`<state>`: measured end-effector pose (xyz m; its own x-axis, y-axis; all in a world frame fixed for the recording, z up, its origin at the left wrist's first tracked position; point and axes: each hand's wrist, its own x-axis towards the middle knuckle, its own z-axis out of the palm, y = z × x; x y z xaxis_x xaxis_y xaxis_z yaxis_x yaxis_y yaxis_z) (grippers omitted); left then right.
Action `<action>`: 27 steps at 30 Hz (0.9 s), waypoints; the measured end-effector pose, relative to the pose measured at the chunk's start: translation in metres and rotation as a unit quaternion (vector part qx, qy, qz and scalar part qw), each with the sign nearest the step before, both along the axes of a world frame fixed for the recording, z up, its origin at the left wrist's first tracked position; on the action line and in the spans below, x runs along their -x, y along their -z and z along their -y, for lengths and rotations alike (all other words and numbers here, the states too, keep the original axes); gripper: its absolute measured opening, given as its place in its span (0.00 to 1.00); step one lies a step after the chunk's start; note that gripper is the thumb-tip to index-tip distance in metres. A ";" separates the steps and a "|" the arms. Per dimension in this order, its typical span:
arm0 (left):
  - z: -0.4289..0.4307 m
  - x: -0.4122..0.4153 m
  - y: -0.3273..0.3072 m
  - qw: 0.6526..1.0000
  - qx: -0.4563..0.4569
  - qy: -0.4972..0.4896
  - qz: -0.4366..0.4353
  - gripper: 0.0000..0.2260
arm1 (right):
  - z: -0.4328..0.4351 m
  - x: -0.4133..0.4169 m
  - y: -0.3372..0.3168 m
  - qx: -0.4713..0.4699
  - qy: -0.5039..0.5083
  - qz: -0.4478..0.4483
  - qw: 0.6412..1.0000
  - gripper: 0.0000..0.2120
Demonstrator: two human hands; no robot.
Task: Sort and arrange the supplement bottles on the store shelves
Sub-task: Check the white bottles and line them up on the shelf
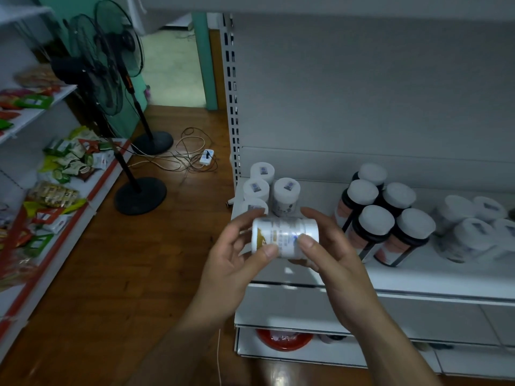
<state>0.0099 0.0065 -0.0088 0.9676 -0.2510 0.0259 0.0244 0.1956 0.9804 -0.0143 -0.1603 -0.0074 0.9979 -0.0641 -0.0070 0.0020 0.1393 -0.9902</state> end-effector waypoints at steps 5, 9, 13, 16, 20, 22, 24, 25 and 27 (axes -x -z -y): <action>-0.001 0.002 0.001 1.000 -0.004 -0.001 -0.027 0.20 | 0.002 0.002 0.000 0.012 0.023 0.022 0.999 0.23; -0.004 0.003 0.003 0.999 -0.005 0.029 0.012 0.27 | 0.003 0.003 0.001 0.021 0.043 -0.008 0.999 0.20; -0.003 0.004 -0.001 1.000 -0.007 0.004 0.007 0.20 | 0.003 0.009 0.000 0.020 0.023 0.011 0.999 0.21; -0.003 0.005 0.001 1.000 -0.008 0.001 -0.006 0.17 | 0.002 0.010 -0.002 0.019 0.033 0.024 0.999 0.20; -0.003 0.007 0.005 0.999 -0.019 0.021 0.015 0.25 | 0.001 0.009 -0.002 0.025 0.067 0.013 0.997 0.15; -0.003 0.006 0.005 0.999 -0.025 0.011 0.021 0.25 | 0.001 0.010 -0.002 0.026 0.054 0.018 0.998 0.17; -0.001 0.005 0.004 1.000 -0.020 -0.004 0.015 0.21 | 0.001 0.012 -0.003 0.028 0.034 0.033 0.998 0.20; -0.001 0.005 0.003 1.000 -0.020 -0.009 0.010 0.20 | 0.001 0.013 -0.002 0.028 0.032 0.039 0.998 0.20; -0.001 0.005 0.004 1.000 -0.016 -0.002 0.011 0.21 | 0.002 0.012 -0.001 0.022 0.046 0.038 0.998 0.19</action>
<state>0.0045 0.0076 -0.0131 0.9682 -0.2472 0.0392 0.0021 0.1647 0.9863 -0.0263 -0.1621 -0.0066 0.9853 -0.1547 0.0729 0.0878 0.0919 -0.9919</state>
